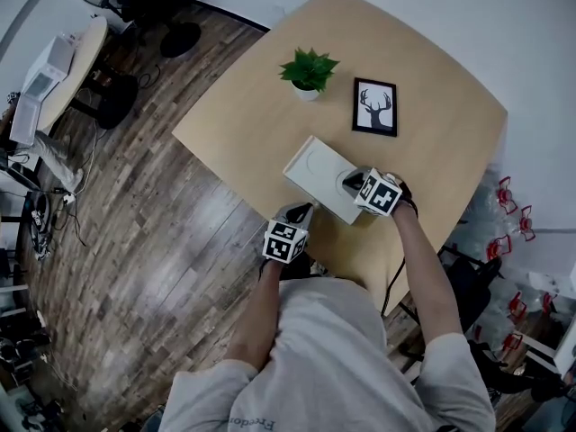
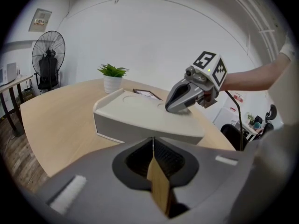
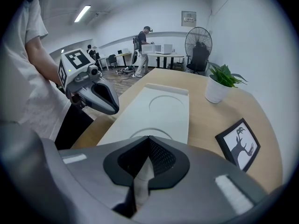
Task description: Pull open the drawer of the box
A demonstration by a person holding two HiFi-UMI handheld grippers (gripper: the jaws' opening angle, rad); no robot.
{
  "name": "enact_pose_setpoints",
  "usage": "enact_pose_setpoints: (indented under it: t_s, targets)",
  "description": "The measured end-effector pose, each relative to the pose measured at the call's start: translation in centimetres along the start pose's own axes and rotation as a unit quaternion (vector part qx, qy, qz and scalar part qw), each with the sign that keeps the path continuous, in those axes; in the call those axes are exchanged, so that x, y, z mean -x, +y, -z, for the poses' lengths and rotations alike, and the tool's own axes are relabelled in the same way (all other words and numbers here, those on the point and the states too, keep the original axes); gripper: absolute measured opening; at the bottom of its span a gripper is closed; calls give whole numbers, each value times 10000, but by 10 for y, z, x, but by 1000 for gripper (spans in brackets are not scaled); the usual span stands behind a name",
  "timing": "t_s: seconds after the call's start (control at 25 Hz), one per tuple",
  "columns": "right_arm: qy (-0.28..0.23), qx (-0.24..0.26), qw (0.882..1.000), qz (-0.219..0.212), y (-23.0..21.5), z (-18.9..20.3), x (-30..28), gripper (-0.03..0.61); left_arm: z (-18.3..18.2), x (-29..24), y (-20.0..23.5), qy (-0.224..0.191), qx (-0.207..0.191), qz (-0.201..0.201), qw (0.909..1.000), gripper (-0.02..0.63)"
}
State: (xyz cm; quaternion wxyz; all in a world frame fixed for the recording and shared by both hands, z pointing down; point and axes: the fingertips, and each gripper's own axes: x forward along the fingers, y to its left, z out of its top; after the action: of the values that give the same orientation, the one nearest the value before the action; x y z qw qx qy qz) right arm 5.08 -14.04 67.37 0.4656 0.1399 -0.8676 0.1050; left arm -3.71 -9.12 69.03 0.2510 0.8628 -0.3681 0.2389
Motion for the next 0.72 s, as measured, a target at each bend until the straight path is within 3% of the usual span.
enact_pose_setpoints:
  t_s: [0.4, 0.72]
  targets:
    - [-2, -30, 10000, -79, 2, -2, 2, 2, 16, -16, 4, 357, -188, -26, 9992, 135]
    - [-22, 44, 10000, 54, 2, -2, 1, 2, 18, -26, 4, 459, -202, 15, 9987, 138]
